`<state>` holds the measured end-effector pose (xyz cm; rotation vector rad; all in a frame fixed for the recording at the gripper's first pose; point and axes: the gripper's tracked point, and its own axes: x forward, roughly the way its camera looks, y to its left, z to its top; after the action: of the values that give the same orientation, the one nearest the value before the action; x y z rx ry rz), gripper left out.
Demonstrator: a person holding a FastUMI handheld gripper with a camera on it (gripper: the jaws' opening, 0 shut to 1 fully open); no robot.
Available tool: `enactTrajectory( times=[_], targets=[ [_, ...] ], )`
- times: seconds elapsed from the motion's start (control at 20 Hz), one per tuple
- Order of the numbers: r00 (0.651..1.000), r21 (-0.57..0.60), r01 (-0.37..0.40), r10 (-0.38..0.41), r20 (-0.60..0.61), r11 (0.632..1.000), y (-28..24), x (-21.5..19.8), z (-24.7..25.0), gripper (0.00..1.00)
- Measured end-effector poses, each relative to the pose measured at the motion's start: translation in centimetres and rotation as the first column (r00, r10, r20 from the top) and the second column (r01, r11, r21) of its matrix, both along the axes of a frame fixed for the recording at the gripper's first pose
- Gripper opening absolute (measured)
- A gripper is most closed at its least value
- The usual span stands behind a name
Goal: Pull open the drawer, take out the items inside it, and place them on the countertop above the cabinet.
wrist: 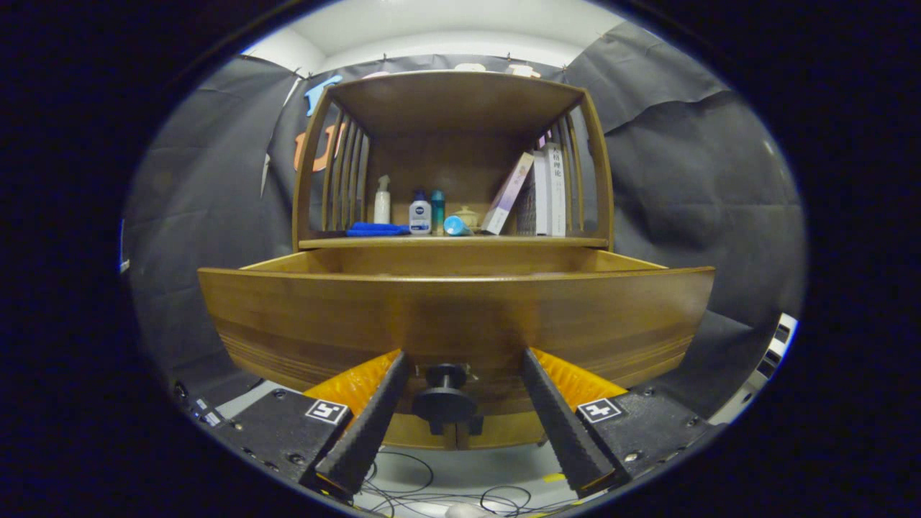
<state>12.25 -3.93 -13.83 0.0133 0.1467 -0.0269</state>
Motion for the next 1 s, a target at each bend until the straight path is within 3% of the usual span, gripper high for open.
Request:
enactTrajectory(
  times=[0.45, 1.0],
  targets=[
    [1.0, 0.048, -0.023, 0.023, -0.017, 0.999, -0.2, 4.4, 0.2, 0.99],
    [0.999, 0.056, -0.003, 0.006, -0.045, 0.998, 0.9, 14.3, 1.3, 0.99]
  ],
)
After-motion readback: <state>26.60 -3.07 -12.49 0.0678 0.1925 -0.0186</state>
